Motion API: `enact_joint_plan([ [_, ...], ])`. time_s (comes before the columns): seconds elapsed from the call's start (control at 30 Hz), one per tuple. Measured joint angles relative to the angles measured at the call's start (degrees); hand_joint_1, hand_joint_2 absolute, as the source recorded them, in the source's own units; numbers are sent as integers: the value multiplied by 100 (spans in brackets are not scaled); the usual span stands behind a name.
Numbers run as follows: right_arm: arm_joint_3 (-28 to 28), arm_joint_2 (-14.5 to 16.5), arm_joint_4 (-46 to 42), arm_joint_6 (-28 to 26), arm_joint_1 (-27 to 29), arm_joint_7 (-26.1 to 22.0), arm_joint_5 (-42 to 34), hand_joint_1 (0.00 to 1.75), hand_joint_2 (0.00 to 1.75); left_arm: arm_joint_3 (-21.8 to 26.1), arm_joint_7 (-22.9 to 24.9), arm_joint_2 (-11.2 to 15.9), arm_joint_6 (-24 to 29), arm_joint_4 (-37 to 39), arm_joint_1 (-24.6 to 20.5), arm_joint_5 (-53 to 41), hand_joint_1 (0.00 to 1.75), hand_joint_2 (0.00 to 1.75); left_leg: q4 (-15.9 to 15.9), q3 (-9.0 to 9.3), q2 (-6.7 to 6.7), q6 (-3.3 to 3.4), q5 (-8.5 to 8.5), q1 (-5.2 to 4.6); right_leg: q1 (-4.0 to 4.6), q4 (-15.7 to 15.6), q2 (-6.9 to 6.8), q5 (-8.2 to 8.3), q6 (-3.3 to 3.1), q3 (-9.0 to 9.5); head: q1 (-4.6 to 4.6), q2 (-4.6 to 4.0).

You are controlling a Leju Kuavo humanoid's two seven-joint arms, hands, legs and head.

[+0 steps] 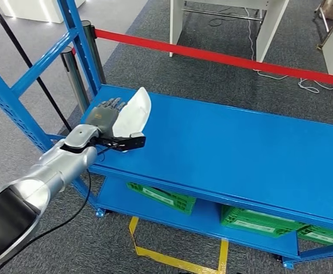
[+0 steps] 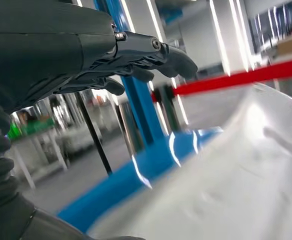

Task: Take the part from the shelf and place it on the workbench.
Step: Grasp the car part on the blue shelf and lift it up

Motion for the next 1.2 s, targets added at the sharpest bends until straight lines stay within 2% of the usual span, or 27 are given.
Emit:
enact_joint_plan([
  [0.03,0,0,0,-3,0,9,-6,0,0,90,-7,-37,-82,0,20,113,0,0,8,2,0,-7,-5,2,-3,-280,-8,188,1,122,-1,0],
  [0.07,0,1,0,-7,-1,25,-11,0,0,191,-13,-80,-162,0,31,235,0,0,24,0,-1,-22,-15,4,-6,-692,-24,396,-2,312,1,0],
  [0.1,0,3,0,-10,-4,42,-16,0,0,297,-17,-124,-229,0,35,349,0,0,53,-13,-4,-46,-31,-7,-3,-1086,-37,535,-13,517,3,0],
  [0.13,0,6,0,-13,-8,59,-19,0,0,400,-21,-168,-279,0,40,444,0,0,79,-29,-7,-74,-44,-18,-2,-1369,-46,617,-34,667,-1,0],
  [0.17,0,11,0,-14,-11,76,-20,0,0,495,-26,-204,-313,0,51,518,0,0,100,-43,-10,-101,-50,-29,5,-1511,-46,631,-60,746,-3,0],
  [0.23,0,23,0,-14,-8,97,-22,0,0,640,-33,-267,-346,0,80,595,0,0,106,-54,-12,-144,-42,-33,13,-1535,-30,626,-126,762,-8,0],
  [0.3,-1,37,0,-17,-3,109,-25,0,0,756,-38,-320,-371,0,100,669,0,0,202,-92,-11,-197,-129,-18,-1,-1549,-26,648,-193,766,-15,0],
  [0.37,-3,48,0,-22,-10,120,-28,0,0,860,-15,-375,-422,0,114,756,0,0,706,-302,-12,-260,-434,0,-18,-1557,-29,657,-245,772,-34,0],
  [0.43,-3,54,0,-30,-14,140,-35,0,0,933,74,-445,-494,0,160,801,0,0,1476,-629,-12,-301,-773,17,-19,-1557,-28,654,-263,773,-42,0],
  [0.47,-3,56,0,-35,-13,151,-39,0,0,958,132,-490,-532,0,191,808,0,0,1708,-727,-12,-307,-829,24,-19,-1556,-24,653,-264,775,-42,0],
  [0.5,-3,56,0,-42,-12,159,-43,0,0,974,193,-534,-567,0,216,808,0,0,1729,-732,-12,-303,-772,29,-19,-1555,-17,652,-265,777,-43,0],
  [0.53,-4,57,0,-49,-12,163,-48,0,0,985,250,-578,-602,0,230,808,0,0,1524,-635,-12,-289,-616,31,-18,-1554,-9,652,-264,782,-42,0],
  [0.6,-4,65,0,-65,-15,165,-54,0,0,1004,371,-650,-654,0,227,807,0,0,756,-268,-15,-237,-232,20,-12,-1553,3,645,-249,795,-41,-1],
  [0.63,-4,73,0,-71,-19,166,-55,0,0,1012,432,-681,-676,-1,222,807,0,0,426,-114,-16,-206,-130,8,-4,-1549,6,642,-230,793,-40,-1],
  [0.67,-4,82,0,-77,-22,169,-55,0,0,1019,493,-713,-706,-1,223,806,0,0,225,-24,-17,-180,-94,-6,2,-1548,6,643,-204,785,-37,-1],
  [0.77,-4,102,0,-91,-24,187,-52,0,0,1023,628,-789,-810,-1,248,778,0,0,100,4,-15,-106,-109,-16,-4,-1560,0,648,-105,747,-35,0],
  [0.83,-4,105,0,-98,-24,197,-49,0,0,1019,672,-827,-851,-2,247,752,0,0,39,25,-9,-32,-70,6,-8,-1359,-5,496,-57,638,-21,0],
  [0.87,-4,105,0,-98,-25,199,-46,0,0,1016,684,-848,-870,-2,248,744,0,0,19,33,-7,-2,-56,14,-11,-1083,-6,340,-44,505,-9,0],
  [0.93,-3,105,0,-99,-23,202,-41,0,0,1008,694,-869,-912,-2,275,726,0,0,18,27,-6,24,-56,3,-12,-321,-9,4,-22,159,13,0],
  [0.97,-2,105,0,-99,-20,204,-39,0,0,1003,695,-874,-932,-2,298,717,0,0,20,26,-5,28,-58,-2,-14,-44,-9,-75,-11,27,14,0],
  [1.0,-3,105,0,-99,-16,205,-38,0,0,998,695,-877,-943,-2,318,708,0,0,23,26,-5,29,-59,-5,-16,34,-11,-49,-2,-12,14,0],
  [1.03,-3,105,0,-99,-14,207,-37,0,0,994,695,-880,-948,-2,329,703,0,0,31,28,-6,25,-62,-5,-19,-117,-14,84,1,61,14,0],
  [1.07,-4,105,0,-99,-14,207,-36,0,0,992,694,-883,-950,-2,333,701,0,0,45,31,-8,15,-71,-3,-23,-483,-23,292,1,244,14,0],
  [1.13,-3,106,0,-98,-25,207,-35,0,0,991,691,-884,-950,-2,328,699,0,0,98,14,-11,-29,-101,-16,-22,-1227,-41,549,-17,635,16,0],
  [1.17,-3,107,0,-97,-31,207,-35,0,0,990,689,-884,-950,-2,327,698,0,0,123,-2,-12,-57,-108,-26,-19,-1442,-43,591,-32,751,15,0],
  [1.2,-2,107,0,-97,-34,207,-35,0,0,988,687,-884,-950,-2,328,698,0,0,138,-18,-12,-83,-106,-36,-10,-1503,-37,567,-51,788,11,0],
])
